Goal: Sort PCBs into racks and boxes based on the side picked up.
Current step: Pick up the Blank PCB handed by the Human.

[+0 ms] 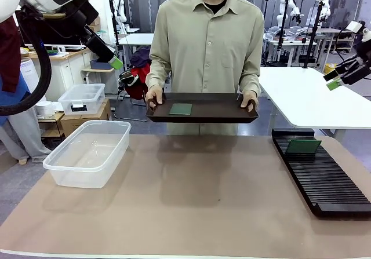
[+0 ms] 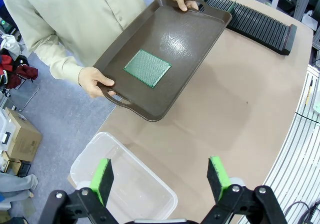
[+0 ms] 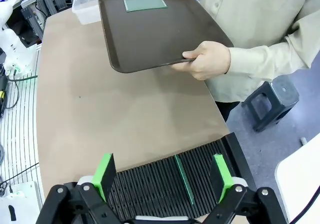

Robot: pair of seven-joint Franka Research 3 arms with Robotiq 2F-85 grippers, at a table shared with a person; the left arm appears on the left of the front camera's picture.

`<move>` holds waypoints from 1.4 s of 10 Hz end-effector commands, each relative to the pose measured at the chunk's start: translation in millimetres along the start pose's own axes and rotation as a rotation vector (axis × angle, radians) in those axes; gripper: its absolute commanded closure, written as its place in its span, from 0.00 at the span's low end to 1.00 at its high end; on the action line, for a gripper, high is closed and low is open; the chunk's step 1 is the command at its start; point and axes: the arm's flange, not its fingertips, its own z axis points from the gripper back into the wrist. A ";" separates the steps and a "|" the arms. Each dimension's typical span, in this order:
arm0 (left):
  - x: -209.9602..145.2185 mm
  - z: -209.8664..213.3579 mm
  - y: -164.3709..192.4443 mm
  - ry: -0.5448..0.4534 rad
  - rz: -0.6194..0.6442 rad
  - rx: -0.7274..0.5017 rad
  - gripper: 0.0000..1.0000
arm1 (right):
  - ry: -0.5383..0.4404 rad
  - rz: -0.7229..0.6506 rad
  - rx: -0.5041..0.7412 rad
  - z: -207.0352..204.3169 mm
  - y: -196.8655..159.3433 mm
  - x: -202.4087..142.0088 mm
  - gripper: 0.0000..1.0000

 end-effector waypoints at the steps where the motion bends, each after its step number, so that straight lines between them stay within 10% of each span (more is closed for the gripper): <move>1: -2.1 -1.2 -0.3 0.003 0.002 -0.001 0.00 | -0.010 -0.046 -0.090 0.5 6.6 9.8 0.00; 14: -2.1 -1.2 -0.3 0.003 0.002 -0.001 0.00 | -0.055 -0.077 -0.204 23.9 37.1 26.4 0.00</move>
